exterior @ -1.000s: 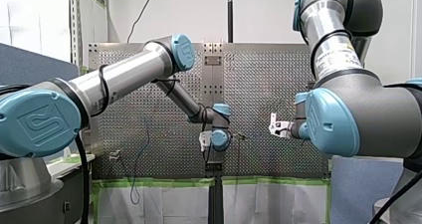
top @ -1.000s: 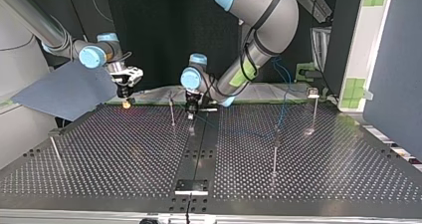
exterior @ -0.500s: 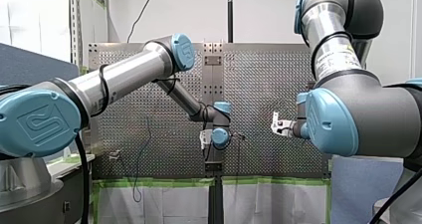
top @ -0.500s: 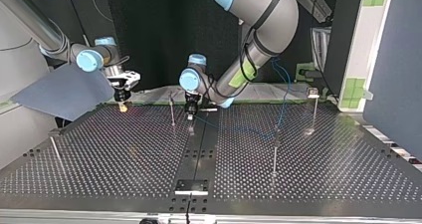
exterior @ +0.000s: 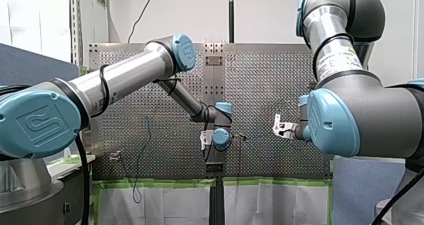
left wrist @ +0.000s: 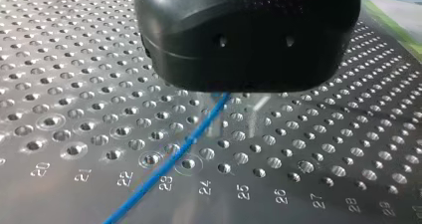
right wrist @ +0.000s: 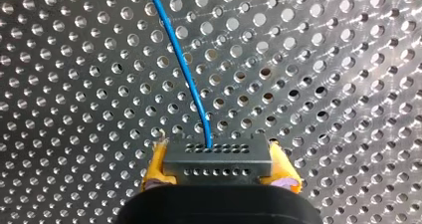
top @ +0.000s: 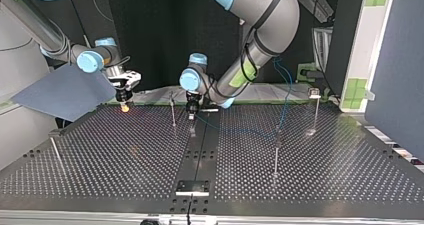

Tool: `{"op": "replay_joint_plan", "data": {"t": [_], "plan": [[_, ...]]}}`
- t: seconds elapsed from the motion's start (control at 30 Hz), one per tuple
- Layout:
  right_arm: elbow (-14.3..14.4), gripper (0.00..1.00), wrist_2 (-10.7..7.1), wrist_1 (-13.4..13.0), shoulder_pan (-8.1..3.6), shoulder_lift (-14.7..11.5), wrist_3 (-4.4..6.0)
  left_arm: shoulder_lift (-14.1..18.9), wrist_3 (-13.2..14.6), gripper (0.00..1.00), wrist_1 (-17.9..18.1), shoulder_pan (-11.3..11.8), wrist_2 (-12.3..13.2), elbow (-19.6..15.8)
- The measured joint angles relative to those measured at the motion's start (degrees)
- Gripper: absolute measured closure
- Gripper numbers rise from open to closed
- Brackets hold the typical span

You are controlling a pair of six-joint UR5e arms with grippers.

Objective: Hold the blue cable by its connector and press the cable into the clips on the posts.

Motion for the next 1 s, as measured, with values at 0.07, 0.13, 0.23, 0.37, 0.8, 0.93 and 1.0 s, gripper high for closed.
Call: {"op": "replay_joint_plan", "data": {"t": [0.07, 0.13, 0.23, 0.37, 0.8, 0.93, 1.0], "plan": [[-0.03, 1.0, -0.13, 0.11, -0.01, 0.0, 0.04, 0.0, 0.76, 0.0, -0.35, -0.09, -0.32, 0.0], [-0.02, 1.0, -0.22, 0.27, -0.03, 0.0, 0.08, 0.0, 1.55, 0.0, -1.02, -0.2, -0.92, 0.0], [-0.05, 1.0, -0.44, 0.48, -0.13, 0.0, 0.2, 0.01, 2.38, 0.0, -2.24, -0.45, -2.12, 0.0], [-0.06, 1.0, -0.99, 0.56, -0.19, -0.01, 0.32, 0.06, 3.03, 0.0, -4.28, -0.77, -3.56, 0.0], [0.0, 1.0, -1.53, 1.17, -0.19, -0.01, 0.57, 2.56, 1.91, 0.0, -10.54, -2.7, -3.89, -2.37], [0.0, 1.0, -1.58, 1.26, -0.15, -0.01, 0.59, 4.22, 1.52, 0.0, -11.53, -3.53, -4.61, -4.16], [0.01, 1.0, -1.63, 1.27, -0.15, -0.01, 0.58, 4.95, 1.46, 0.0, -11.46, -3.88, -4.47, -5.08]]}}
